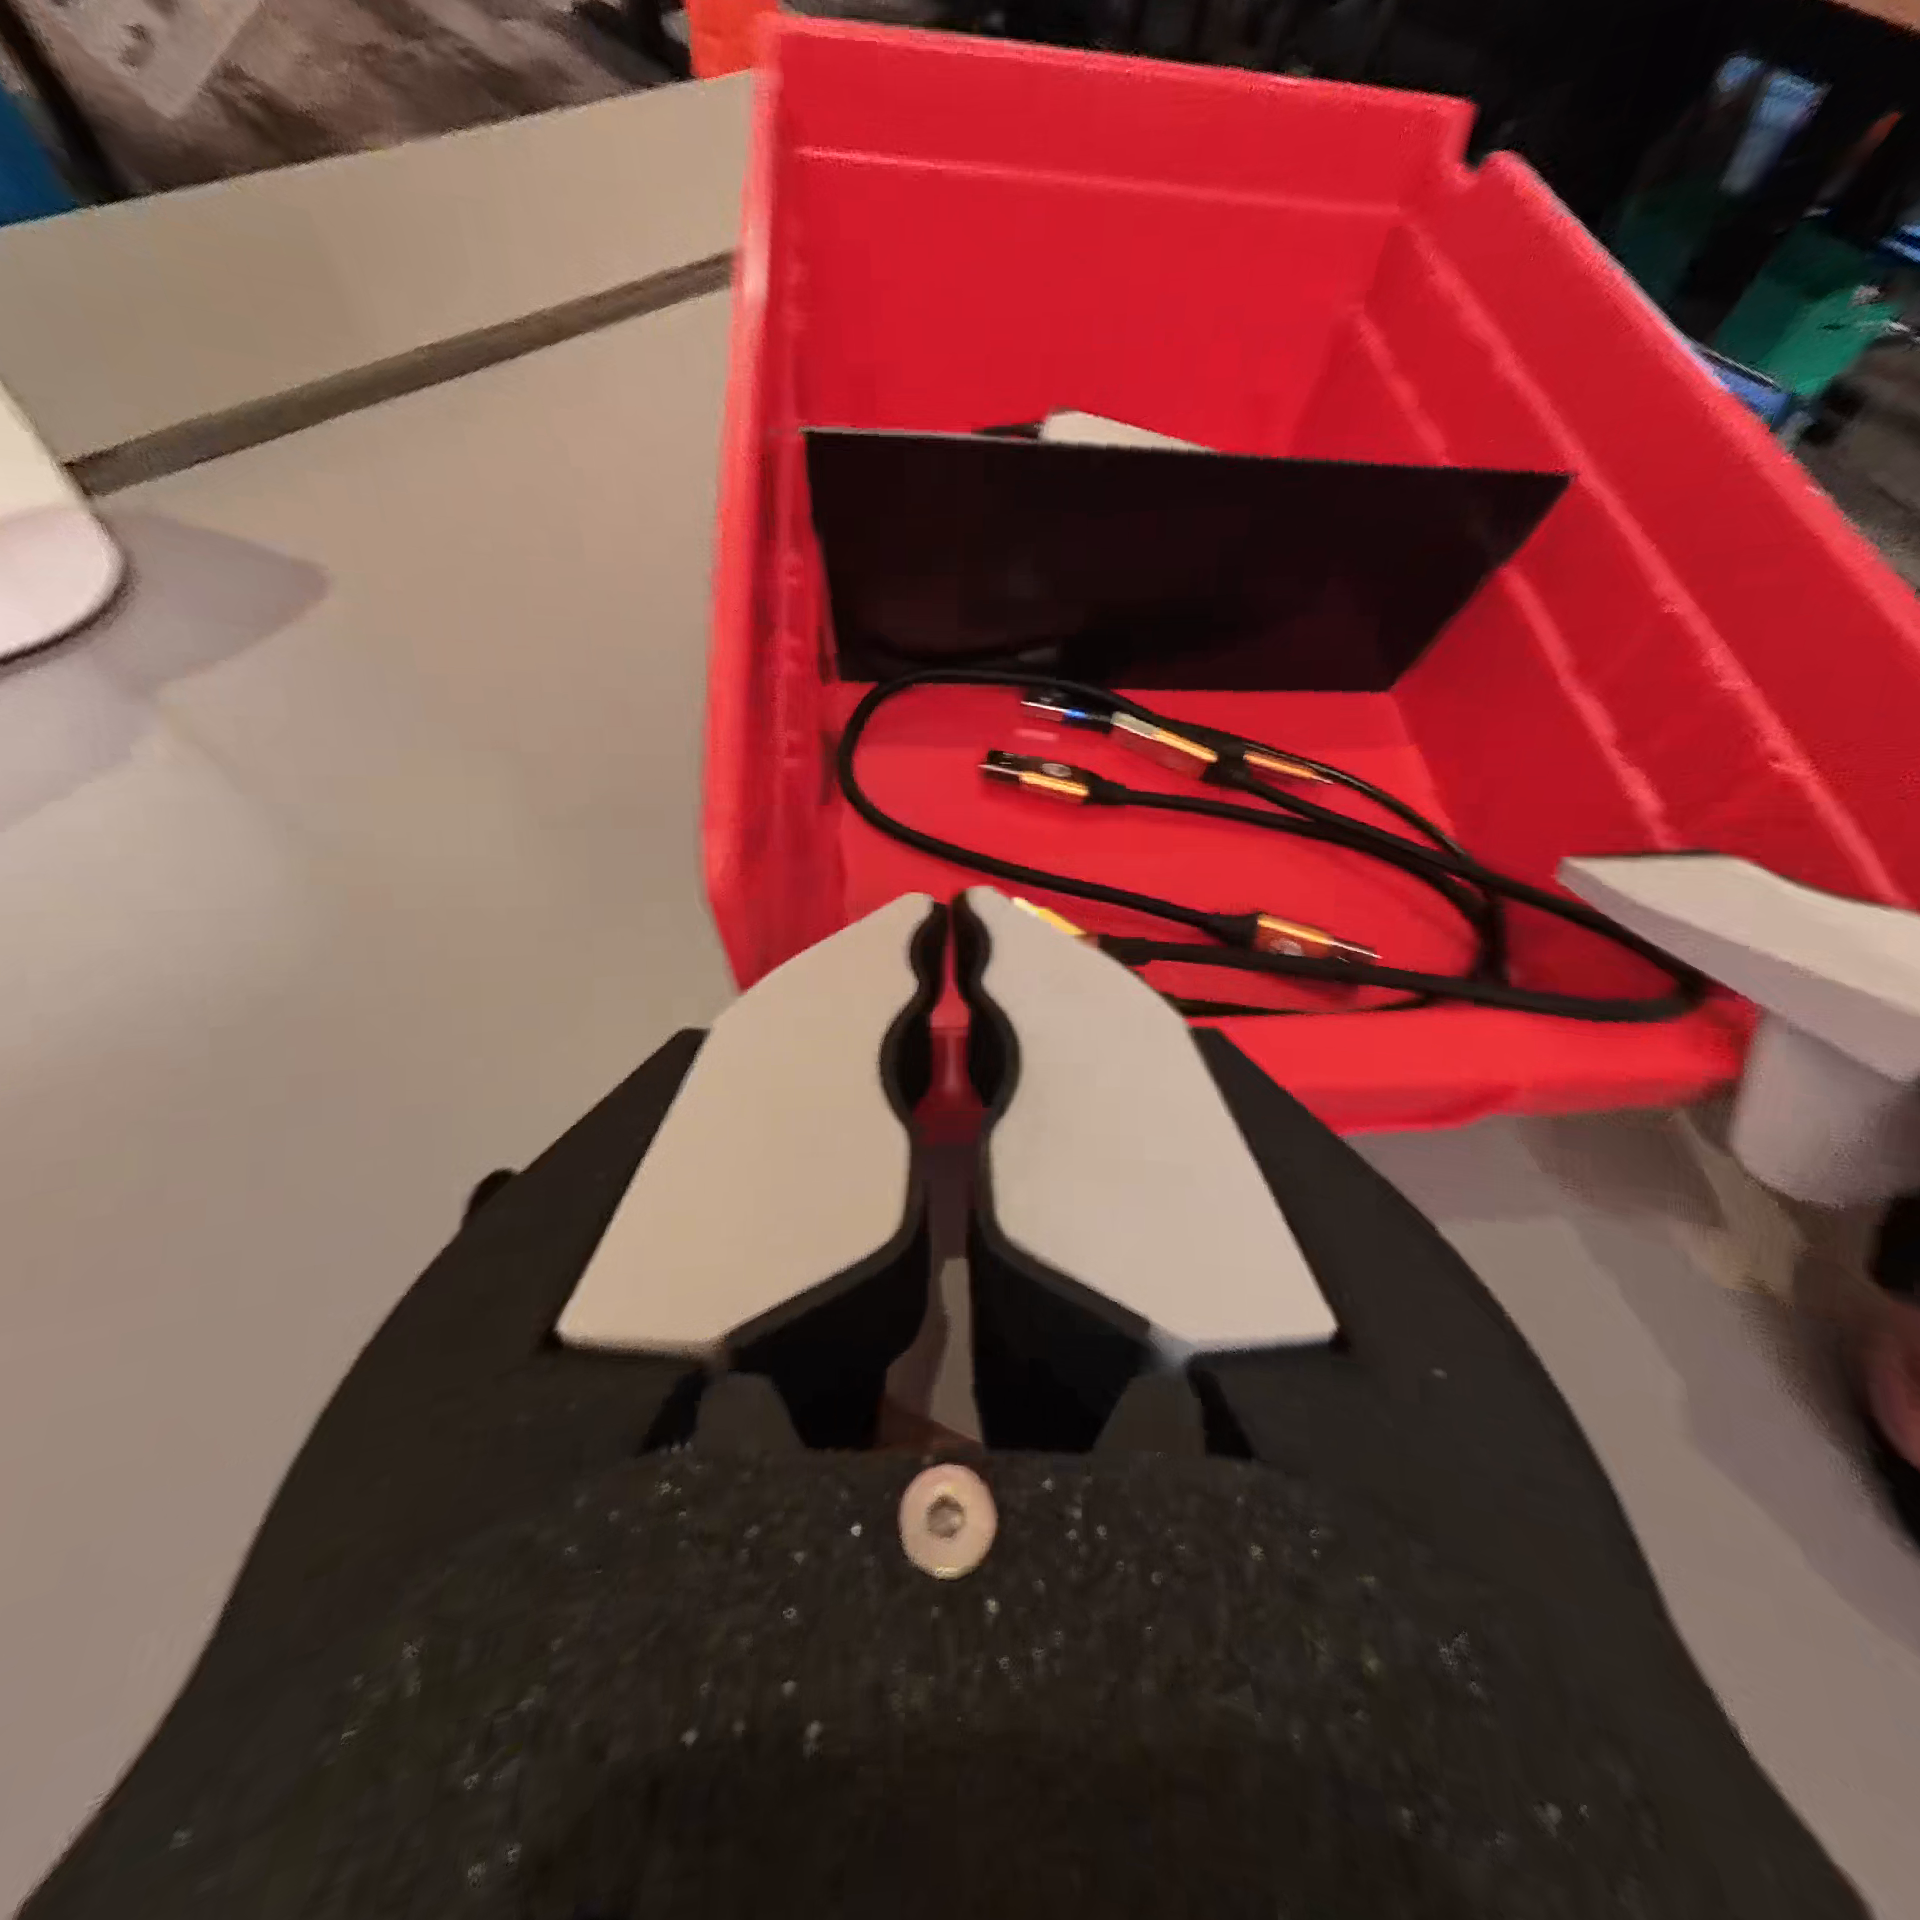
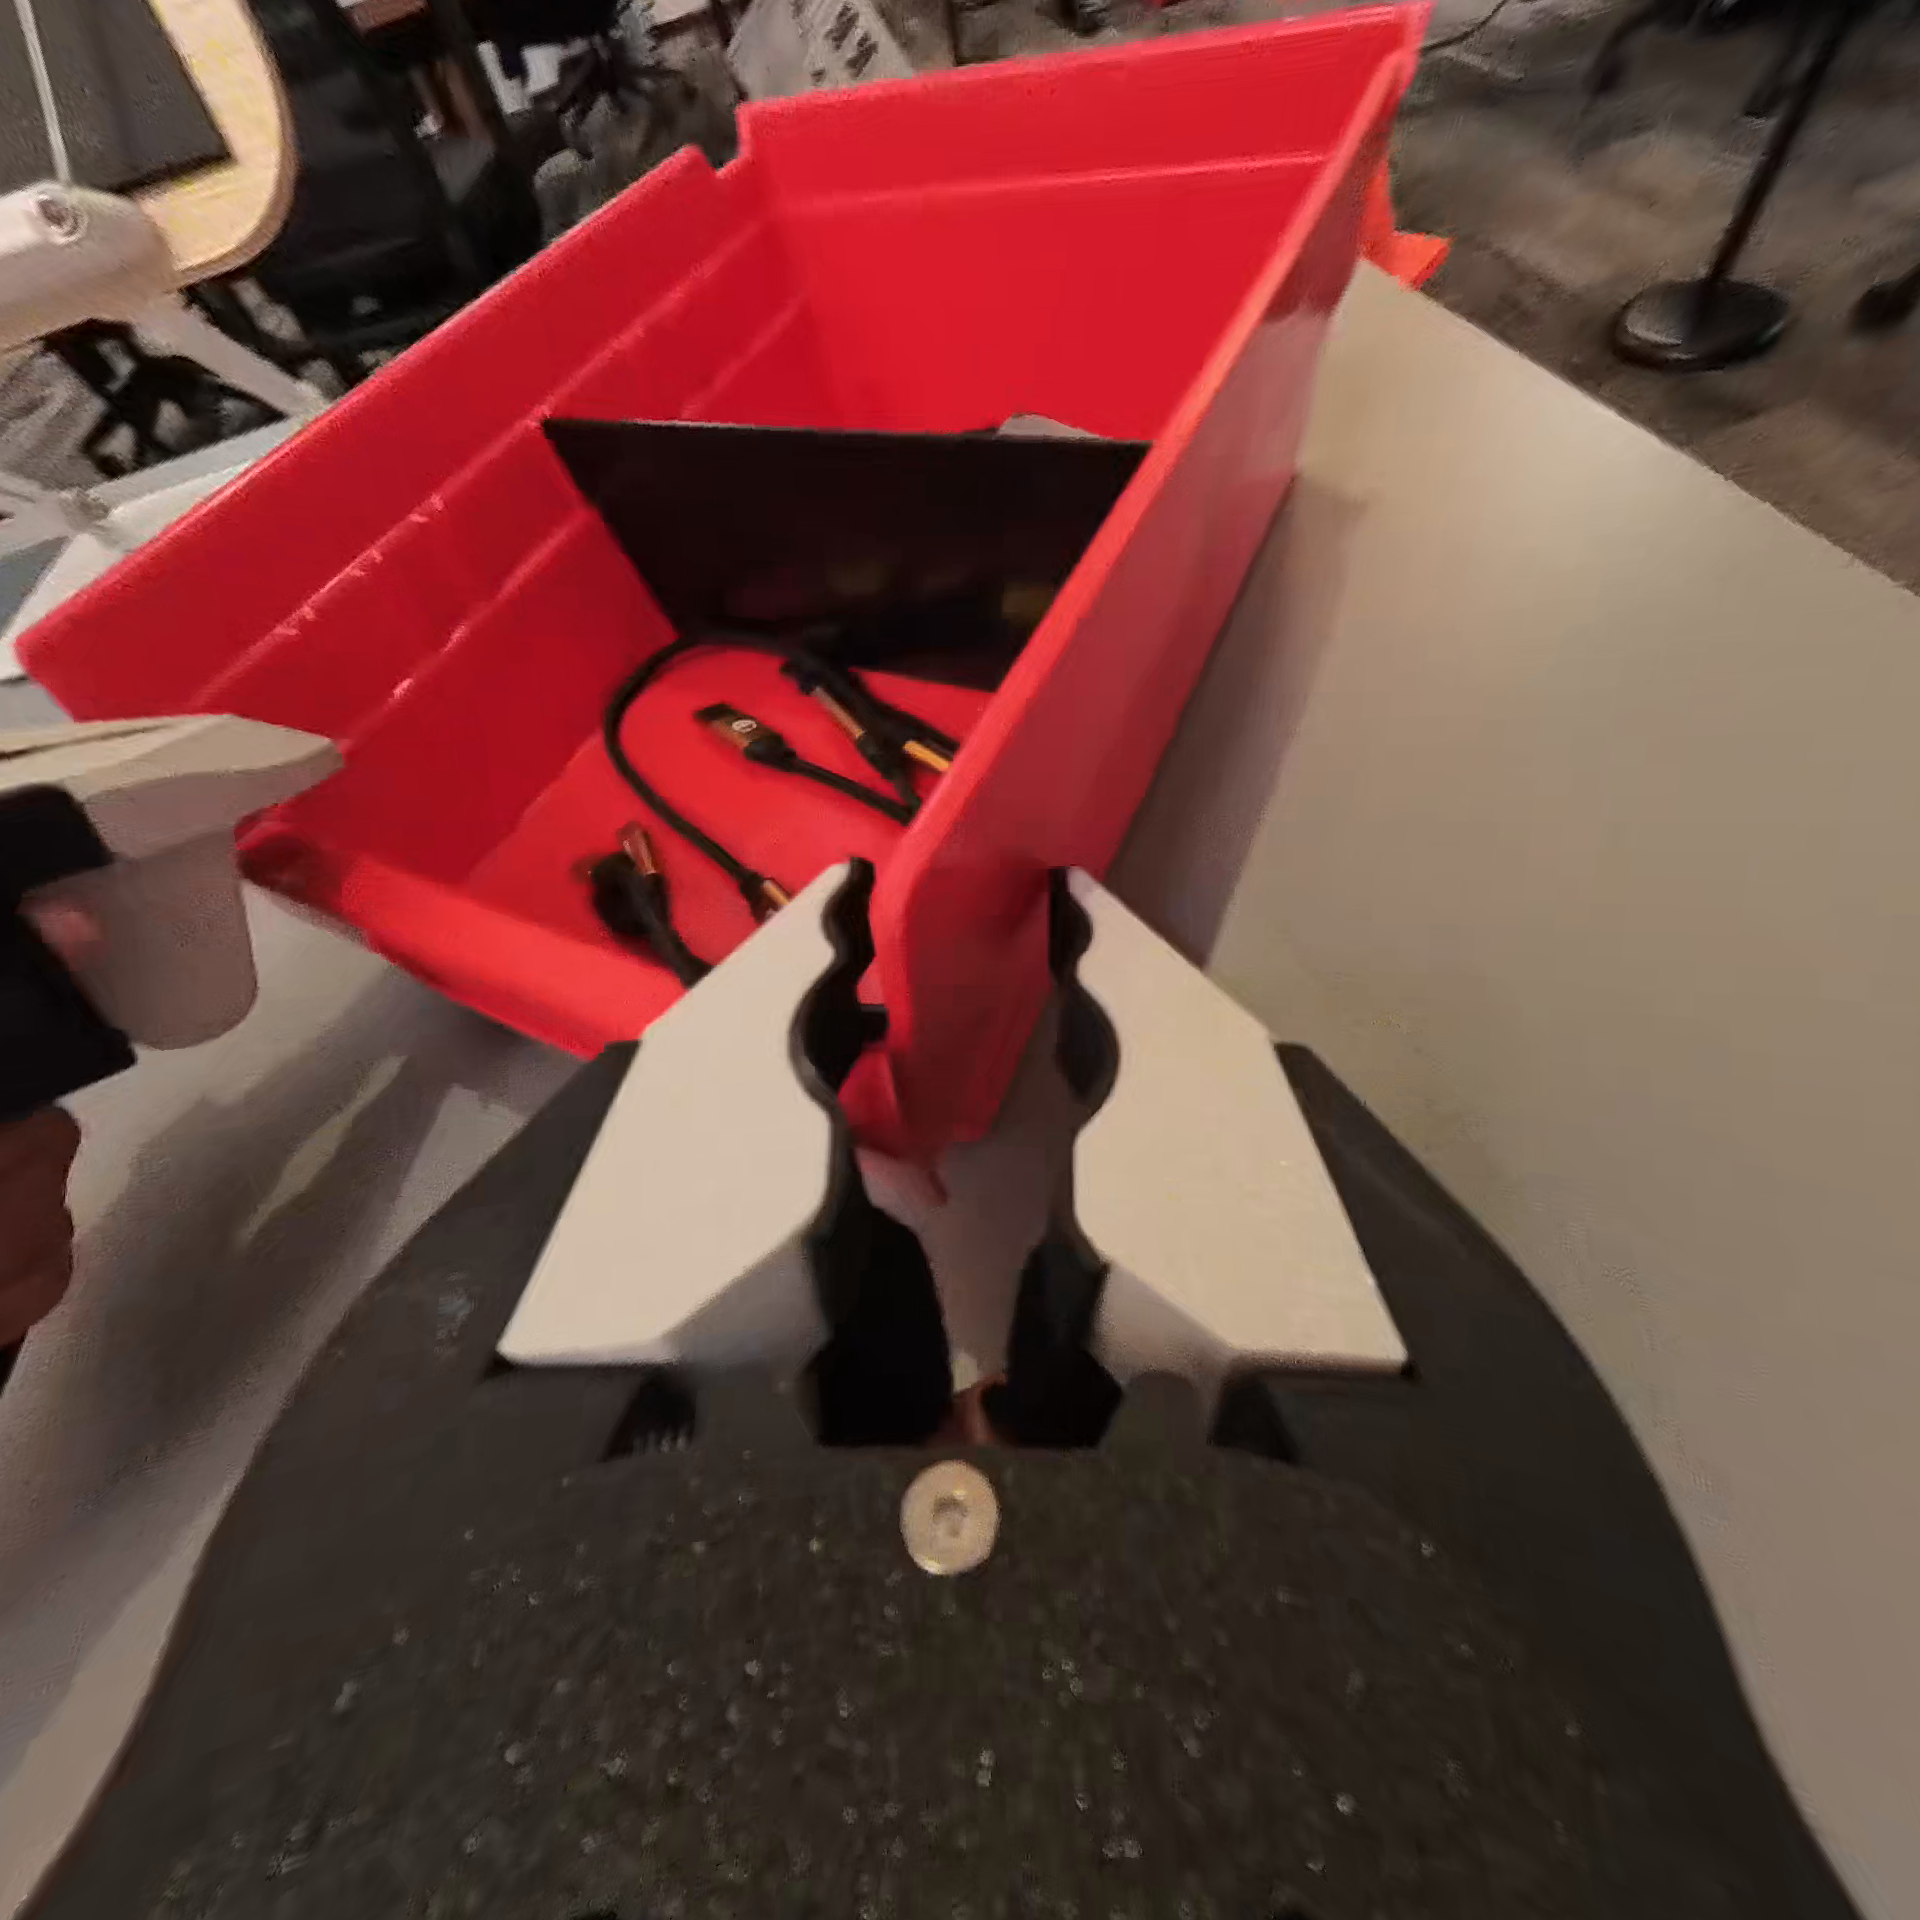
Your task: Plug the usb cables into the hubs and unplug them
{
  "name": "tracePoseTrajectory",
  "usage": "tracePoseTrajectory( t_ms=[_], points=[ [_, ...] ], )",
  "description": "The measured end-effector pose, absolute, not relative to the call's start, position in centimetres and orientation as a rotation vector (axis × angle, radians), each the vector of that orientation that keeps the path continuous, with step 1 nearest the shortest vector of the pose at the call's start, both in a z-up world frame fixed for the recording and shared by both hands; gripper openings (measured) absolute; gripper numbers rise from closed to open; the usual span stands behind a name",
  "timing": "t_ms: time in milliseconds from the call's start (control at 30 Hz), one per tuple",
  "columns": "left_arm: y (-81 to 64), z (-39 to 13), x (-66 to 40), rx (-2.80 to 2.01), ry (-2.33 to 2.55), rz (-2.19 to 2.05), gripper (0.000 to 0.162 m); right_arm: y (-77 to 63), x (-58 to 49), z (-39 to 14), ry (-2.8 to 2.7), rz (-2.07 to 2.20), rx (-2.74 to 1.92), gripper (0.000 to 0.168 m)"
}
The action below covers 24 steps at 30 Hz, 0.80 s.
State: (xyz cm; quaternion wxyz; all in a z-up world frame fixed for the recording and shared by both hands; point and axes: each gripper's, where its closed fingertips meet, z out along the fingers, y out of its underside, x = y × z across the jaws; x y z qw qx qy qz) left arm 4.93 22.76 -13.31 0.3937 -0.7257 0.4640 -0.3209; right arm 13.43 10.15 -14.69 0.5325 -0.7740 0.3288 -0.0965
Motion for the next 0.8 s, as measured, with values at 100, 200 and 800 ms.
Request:
tracePoseTrajectory(
  t_ms=[100, 200, 800],
  points=[
    [22.9, -13.2, 4.7, -1.877, 1.131, -0.796, 0.0, 10.2, 13.6, -14.6, 0.781, -0.24, -1.853, 0.026],
    [22.9, -11.1, 3.5, -1.803, 1.023, -0.82, 0.0, 9.3, 14.8, -14.6, 0.855, -0.259, -1.842, 0.017],
    [22.4, -13.7, 5.7, -1.962, 1.01, -0.733, 0.008, 8.0, 18.2, -14.3, 0.852, -0.348, -1.844, 0.004]
  ],
)
